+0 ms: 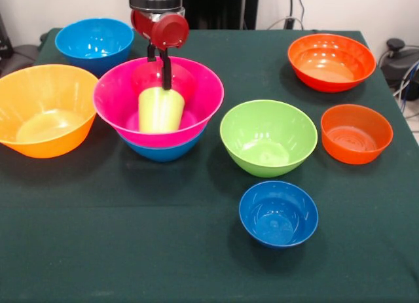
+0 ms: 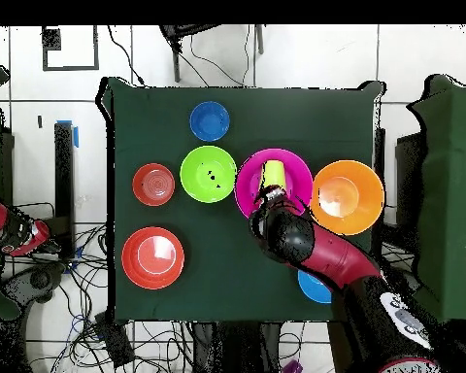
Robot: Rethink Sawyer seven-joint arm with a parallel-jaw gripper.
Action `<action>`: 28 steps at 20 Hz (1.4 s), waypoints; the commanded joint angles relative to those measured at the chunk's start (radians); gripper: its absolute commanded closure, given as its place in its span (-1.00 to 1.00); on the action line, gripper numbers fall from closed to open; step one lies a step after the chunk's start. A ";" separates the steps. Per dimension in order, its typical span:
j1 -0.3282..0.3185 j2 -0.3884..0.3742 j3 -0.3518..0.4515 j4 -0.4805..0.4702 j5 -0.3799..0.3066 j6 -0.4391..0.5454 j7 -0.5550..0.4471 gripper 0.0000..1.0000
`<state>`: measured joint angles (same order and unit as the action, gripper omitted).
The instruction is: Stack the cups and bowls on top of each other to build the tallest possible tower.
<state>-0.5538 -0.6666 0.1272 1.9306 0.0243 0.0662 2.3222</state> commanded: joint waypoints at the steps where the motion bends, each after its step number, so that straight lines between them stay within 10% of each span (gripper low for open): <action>1: -0.001 0.077 0.120 -0.015 -0.063 -0.125 0.083 -1.00; 15: -0.027 0.097 0.159 -0.058 -0.152 -0.265 0.075 -1.00; 28: 0.070 0.040 -0.019 -0.104 -0.103 -0.236 0.044 -1.00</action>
<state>-0.5338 -0.6070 0.1473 1.9078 -0.0672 -0.1685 2.3222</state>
